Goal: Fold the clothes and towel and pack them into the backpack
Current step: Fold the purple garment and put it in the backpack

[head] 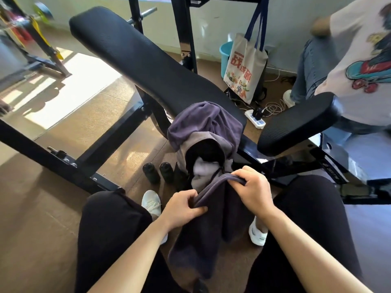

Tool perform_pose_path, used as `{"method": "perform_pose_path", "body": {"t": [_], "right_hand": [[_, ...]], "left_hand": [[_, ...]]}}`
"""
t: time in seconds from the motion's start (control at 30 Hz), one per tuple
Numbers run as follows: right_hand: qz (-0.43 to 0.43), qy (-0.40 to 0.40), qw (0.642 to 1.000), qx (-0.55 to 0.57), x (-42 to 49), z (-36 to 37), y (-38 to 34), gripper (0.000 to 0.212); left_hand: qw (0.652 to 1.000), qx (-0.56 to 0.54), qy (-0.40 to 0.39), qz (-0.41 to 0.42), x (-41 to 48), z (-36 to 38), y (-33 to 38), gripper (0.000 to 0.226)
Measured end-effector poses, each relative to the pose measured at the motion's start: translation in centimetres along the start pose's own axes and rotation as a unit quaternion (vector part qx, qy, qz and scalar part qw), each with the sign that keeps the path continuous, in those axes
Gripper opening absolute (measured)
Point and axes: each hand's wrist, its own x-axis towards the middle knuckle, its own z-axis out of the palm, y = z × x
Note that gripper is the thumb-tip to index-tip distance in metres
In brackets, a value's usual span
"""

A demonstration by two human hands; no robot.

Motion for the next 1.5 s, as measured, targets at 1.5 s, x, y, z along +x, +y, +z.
{"method": "perform_pose_path", "body": {"t": [1.5], "right_hand": [[0.510, -0.202, 0.681, 0.486, 1.7, 1.1, 2.0, 0.044]], "left_hand": [[0.908, -0.384, 0.076, -0.149, 1.8, -0.3, 1.5, 0.021]]}}
